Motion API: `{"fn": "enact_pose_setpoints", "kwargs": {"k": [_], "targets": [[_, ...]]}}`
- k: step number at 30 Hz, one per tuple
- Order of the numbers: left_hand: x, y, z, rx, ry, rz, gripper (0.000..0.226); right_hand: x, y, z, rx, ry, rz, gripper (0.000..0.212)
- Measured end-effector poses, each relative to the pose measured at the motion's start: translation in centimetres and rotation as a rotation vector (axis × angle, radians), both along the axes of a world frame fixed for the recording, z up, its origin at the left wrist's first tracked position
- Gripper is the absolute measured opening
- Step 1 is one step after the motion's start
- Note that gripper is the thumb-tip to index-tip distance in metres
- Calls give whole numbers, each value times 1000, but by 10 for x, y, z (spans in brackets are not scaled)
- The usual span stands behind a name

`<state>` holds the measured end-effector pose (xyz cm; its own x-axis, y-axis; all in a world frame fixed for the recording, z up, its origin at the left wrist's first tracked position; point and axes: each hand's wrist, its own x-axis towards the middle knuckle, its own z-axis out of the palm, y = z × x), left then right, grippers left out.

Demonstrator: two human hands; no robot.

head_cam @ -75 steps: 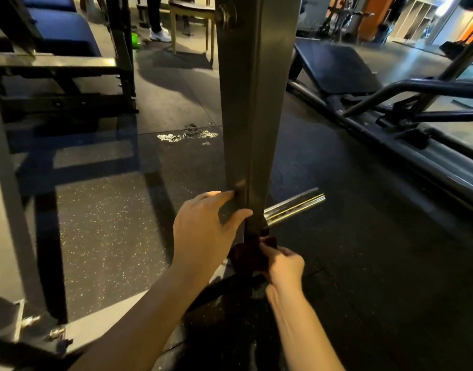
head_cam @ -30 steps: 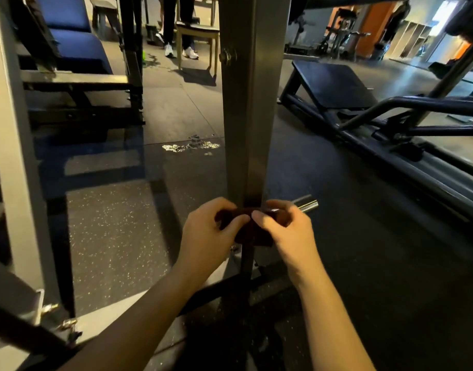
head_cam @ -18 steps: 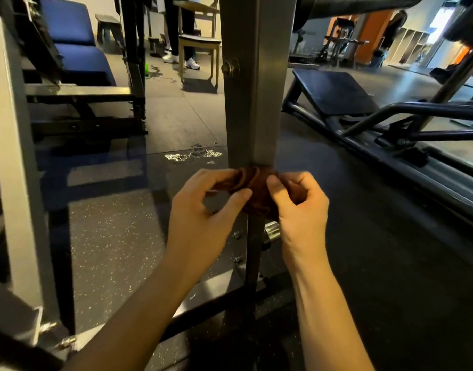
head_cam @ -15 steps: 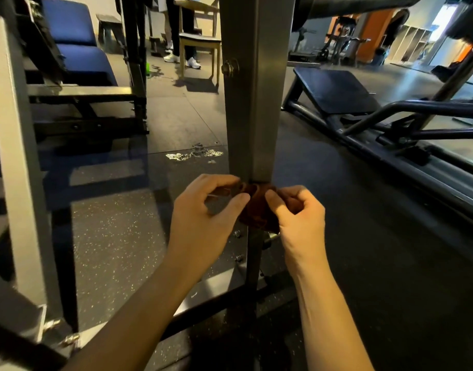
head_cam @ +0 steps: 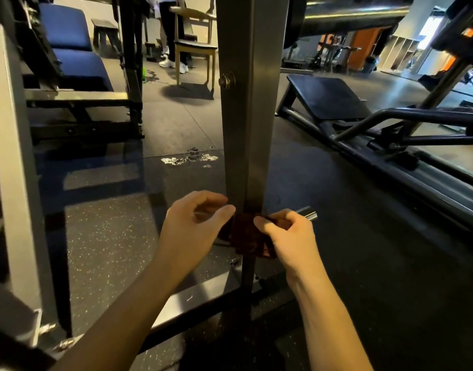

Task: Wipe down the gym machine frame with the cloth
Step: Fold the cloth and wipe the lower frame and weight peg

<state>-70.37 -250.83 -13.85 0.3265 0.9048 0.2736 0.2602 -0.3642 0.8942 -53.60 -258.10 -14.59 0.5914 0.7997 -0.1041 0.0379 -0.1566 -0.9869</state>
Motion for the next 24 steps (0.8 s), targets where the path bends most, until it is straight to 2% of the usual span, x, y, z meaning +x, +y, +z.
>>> {"fn": "enact_pose_setpoints", "kwargs": {"k": [3,6,11,14,17,21,23,24], "targets": [[-7,4,-13,-24,85,-34,11,0,-2,-8,-17,-10,-24,15],[-10,11,-37,-59,225,-37,22,0,0,-33,-119,21,-28,16],[-17,17,-81,-130,439,-46,35,1,0,-85,-236,-35,-39,15],[-15,17,-105,-147,519,-61,37,-3,-4,-122,-320,70,-69,18],[-20,17,-134,-191,618,-52,37,-11,-7,-154,-377,275,-97,9],[-38,18,-162,-200,761,-60,41,-23,-3,-183,-544,504,-53,21],[-50,20,-175,-178,775,-34,43,-34,4,-193,-496,424,-42,32],[-57,20,-184,-154,797,-15,45,-41,5,-198,-448,289,-36,35]]}}
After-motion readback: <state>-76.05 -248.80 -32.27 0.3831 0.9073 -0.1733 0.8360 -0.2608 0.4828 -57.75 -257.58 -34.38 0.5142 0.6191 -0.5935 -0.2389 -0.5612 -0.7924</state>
